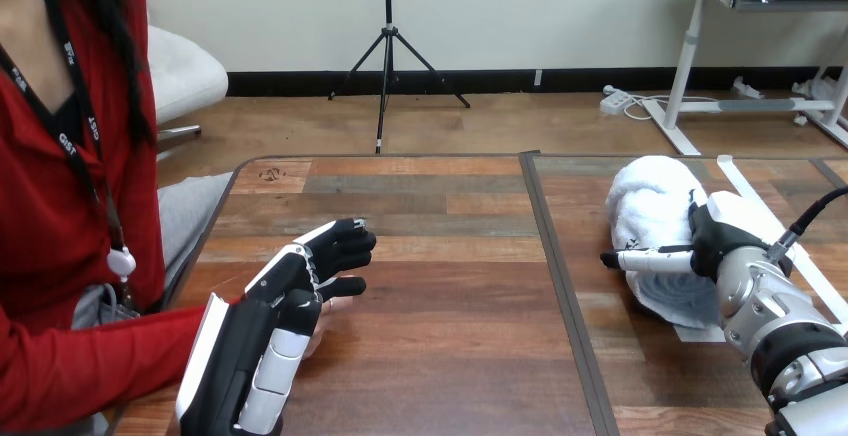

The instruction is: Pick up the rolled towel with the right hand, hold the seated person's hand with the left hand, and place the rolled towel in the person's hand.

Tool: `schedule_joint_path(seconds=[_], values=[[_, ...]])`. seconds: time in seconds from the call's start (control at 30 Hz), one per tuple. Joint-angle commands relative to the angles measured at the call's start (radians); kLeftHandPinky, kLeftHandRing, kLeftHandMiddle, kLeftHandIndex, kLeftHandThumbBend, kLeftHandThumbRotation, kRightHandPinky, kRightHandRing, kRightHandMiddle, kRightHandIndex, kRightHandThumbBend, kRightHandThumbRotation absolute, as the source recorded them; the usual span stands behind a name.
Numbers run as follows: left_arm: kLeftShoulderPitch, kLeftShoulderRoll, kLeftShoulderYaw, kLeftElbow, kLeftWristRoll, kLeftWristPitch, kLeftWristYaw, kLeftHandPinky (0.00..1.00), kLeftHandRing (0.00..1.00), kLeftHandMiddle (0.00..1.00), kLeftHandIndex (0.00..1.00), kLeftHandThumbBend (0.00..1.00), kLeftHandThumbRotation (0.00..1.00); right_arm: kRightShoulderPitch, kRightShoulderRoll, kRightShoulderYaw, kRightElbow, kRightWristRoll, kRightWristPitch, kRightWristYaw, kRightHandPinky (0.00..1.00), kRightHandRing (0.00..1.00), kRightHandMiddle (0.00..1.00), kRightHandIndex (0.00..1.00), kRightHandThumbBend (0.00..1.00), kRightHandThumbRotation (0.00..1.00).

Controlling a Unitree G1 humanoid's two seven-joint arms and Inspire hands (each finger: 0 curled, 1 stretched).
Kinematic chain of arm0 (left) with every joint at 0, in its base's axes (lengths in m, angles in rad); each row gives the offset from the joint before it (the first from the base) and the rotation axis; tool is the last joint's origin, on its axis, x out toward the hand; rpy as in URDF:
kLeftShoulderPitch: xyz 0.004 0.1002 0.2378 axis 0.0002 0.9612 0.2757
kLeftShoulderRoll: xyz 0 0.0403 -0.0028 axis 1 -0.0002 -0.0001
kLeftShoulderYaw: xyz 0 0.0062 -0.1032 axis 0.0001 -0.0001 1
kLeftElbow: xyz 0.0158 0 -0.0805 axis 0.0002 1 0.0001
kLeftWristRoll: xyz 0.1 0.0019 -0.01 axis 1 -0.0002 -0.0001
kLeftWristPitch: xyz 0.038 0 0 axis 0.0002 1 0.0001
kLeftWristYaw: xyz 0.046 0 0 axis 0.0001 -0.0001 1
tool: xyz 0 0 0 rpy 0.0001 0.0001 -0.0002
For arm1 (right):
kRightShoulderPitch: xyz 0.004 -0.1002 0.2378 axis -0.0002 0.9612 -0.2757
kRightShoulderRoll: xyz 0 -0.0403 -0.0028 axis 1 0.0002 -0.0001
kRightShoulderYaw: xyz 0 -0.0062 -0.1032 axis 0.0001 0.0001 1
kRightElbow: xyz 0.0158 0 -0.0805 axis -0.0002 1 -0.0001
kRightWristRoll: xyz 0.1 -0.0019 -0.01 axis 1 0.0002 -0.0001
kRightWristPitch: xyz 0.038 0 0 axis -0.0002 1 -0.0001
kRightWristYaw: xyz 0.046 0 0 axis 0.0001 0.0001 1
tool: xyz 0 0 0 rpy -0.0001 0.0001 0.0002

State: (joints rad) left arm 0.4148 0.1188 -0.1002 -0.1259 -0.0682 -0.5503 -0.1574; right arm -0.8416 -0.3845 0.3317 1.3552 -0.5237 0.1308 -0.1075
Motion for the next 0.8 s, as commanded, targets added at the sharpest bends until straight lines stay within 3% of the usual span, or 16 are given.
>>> schedule_joint_path(seconds=[0.0, 0.17, 0.4, 0.6, 0.77], values=[[-0.021, -0.008, 0.016, -0.06, -0.003, -0.019, 0.005, 0.72, 0.8, 0.78, 0.77, 0.78, 1.0, -0.004, 0.023, 0.034, 0.003, -0.031, 0.001, 0.029, 0.93, 0.94, 0.94, 0.98, 1.0, 0.65], [-0.019, -0.008, 0.019, -0.064, -0.002, -0.02, 0.006, 0.72, 0.8, 0.78, 0.76, 0.79, 1.0, -0.003, 0.033, 0.04, 0.005, -0.038, 0.018, 0.038, 0.85, 0.88, 0.88, 0.93, 1.0, 0.67], [-0.016, -0.008, 0.02, -0.07, 0.0, -0.021, 0.007, 0.71, 0.8, 0.78, 0.76, 0.81, 1.0, 0.004, 0.047, 0.007, 0.002, -0.008, 0.032, 0.034, 0.7, 0.8, 0.8, 0.83, 1.0, 0.61], [-0.016, -0.011, 0.022, -0.069, 0.004, -0.031, 0.012, 0.7, 0.8, 0.78, 0.76, 0.81, 1.0, 0.012, 0.052, -0.013, 0.0, 0.011, 0.022, 0.024, 0.58, 0.72, 0.73, 0.77, 1.0, 0.5], [-0.016, -0.011, 0.023, -0.066, 0.009, -0.04, 0.016, 0.69, 0.79, 0.78, 0.76, 0.79, 1.0, 0.015, 0.053, -0.013, -0.002, 0.013, 0.016, 0.014, 0.49, 0.63, 0.67, 0.73, 0.93, 0.35]])
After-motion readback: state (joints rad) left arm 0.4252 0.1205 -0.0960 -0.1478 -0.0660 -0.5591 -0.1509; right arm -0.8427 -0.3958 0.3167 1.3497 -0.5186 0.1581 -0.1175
